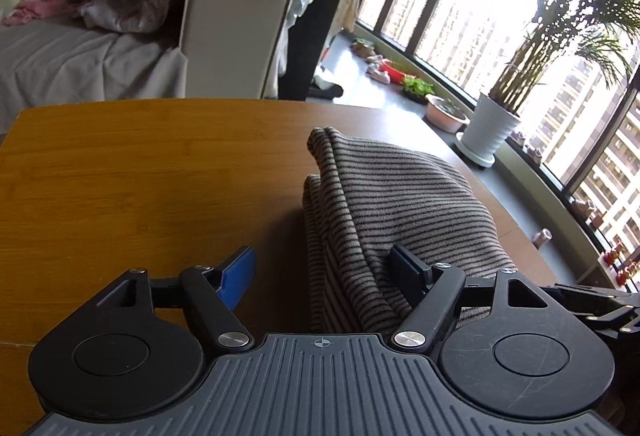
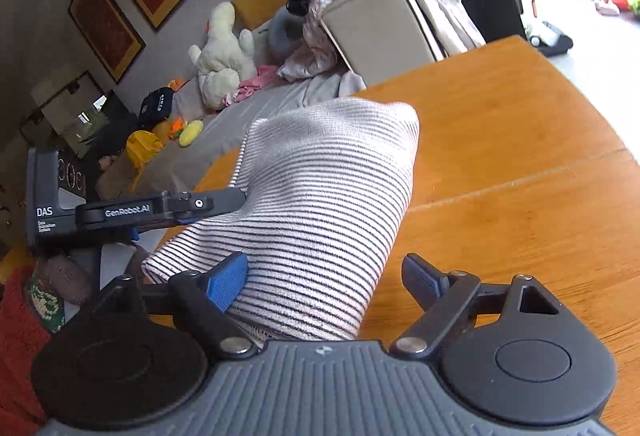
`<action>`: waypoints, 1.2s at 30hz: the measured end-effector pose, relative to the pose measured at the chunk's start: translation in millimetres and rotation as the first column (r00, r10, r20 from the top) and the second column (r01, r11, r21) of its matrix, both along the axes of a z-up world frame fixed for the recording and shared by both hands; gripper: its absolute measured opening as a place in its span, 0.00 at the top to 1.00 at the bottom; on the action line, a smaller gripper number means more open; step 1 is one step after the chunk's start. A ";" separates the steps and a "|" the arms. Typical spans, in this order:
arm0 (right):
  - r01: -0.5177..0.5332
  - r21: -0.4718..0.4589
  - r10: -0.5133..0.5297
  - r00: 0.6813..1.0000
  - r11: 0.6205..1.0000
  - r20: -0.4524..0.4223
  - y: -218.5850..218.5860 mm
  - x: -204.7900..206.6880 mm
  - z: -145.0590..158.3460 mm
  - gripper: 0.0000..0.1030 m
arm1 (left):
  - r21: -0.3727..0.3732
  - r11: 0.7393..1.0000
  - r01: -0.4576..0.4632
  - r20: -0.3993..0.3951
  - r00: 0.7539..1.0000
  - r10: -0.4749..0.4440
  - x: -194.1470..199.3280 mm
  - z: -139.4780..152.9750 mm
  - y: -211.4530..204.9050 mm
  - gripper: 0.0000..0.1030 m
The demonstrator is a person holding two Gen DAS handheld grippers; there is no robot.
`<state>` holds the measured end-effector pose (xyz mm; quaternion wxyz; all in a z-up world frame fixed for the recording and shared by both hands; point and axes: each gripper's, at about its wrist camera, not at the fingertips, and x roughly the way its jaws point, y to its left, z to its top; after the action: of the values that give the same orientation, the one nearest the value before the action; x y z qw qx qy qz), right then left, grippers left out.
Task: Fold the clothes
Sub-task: 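Press the folded sweater bundle flat with both grippers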
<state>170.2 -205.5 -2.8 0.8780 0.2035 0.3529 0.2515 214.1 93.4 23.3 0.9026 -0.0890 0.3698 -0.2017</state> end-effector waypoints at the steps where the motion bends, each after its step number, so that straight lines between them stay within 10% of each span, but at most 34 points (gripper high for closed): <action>1: -0.009 0.020 0.009 1.000 1.000 -0.010 1.3 3.4 -3.5 0.18 | -0.008 1.000 0.000 -0.005 1.000 0.000 0.3 -0.9 1.7 0.21; 7: -0.054 0.046 0.054 0.998 0.997 -0.006 -1.1 24.4 -0.2 0.36 | -0.060 0.998 0.000 -0.036 0.999 -0.003 -2.0 -7.3 9.2 0.23; 17: -0.031 -0.124 0.044 0.993 0.992 0.108 3.0 45.2 15.9 0.37 | -0.175 0.983 0.055 -0.086 0.994 -0.070 -20.0 -15.4 -7.2 0.25; 36: -0.020 -0.231 0.066 0.979 0.973 0.193 12.0 -0.2 10.3 0.30 | -0.045 0.988 -0.146 0.032 0.989 0.147 10.7 -3.6 23.4 0.35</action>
<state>170.0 -193.5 7.5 0.9208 0.0675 0.2938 0.2475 224.8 116.9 19.7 0.9192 -0.1315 0.3419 -0.1443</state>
